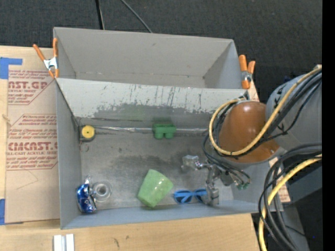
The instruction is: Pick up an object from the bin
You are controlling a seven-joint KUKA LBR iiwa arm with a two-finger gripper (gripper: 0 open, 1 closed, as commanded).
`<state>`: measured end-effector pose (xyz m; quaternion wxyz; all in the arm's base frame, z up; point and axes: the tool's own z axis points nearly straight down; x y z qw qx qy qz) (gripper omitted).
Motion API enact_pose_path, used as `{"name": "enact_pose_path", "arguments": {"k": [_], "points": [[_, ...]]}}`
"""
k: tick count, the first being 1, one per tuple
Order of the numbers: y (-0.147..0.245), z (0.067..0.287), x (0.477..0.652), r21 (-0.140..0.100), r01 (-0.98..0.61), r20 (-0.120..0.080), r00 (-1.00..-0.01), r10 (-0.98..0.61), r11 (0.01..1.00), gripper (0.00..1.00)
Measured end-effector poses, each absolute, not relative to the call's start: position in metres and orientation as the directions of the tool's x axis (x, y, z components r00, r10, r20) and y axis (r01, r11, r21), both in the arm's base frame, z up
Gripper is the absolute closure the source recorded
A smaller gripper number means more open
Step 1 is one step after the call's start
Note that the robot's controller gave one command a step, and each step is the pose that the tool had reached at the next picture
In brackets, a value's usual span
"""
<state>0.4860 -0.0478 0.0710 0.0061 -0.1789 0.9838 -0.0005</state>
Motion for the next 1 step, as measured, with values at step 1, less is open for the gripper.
{"name": "enact_pose_path", "arguments": {"k": [1], "points": [[-0.0478,0.0699,0.4832,0.001,-0.352,-0.001,-0.936,-0.352,0.936,1.00]]}}
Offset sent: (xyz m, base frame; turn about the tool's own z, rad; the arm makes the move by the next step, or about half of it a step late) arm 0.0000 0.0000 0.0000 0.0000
